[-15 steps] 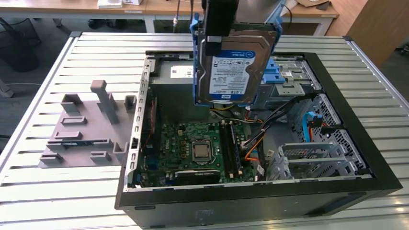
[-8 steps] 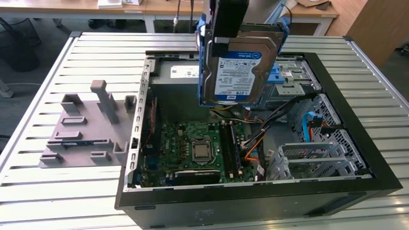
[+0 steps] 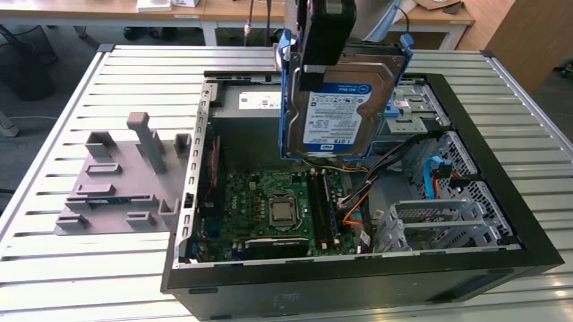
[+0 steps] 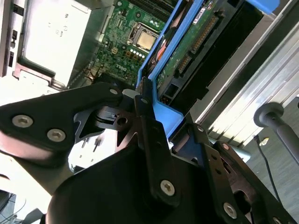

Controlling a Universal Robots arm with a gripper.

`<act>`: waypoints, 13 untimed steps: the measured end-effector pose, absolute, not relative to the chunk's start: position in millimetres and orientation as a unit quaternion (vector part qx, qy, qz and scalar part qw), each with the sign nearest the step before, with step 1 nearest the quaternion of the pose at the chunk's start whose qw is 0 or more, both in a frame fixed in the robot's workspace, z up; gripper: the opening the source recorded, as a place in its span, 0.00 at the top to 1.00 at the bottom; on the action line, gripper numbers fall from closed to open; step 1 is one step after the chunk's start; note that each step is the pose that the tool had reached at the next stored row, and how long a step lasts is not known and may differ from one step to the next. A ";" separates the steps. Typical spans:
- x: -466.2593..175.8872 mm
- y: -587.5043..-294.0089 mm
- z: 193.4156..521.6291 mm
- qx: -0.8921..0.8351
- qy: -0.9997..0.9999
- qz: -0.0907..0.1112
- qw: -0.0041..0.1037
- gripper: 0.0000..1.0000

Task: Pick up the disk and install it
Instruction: 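Insert the disk into the insertion slot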

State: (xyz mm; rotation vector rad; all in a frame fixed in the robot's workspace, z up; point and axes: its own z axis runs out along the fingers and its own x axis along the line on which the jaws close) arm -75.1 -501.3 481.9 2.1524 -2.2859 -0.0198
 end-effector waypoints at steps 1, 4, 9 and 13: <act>-74.6 -503.7 481.8 0.686 -0.728 -0.006 0.001 0.64; -70.3 -508.5 481.6 0.686 -0.728 -0.006 0.001 0.64; -57.7 -512.3 481.3 0.686 -0.728 -0.007 0.001 0.64; -52.0 -515.4 480.8 0.686 -0.728 -0.007 0.001 0.64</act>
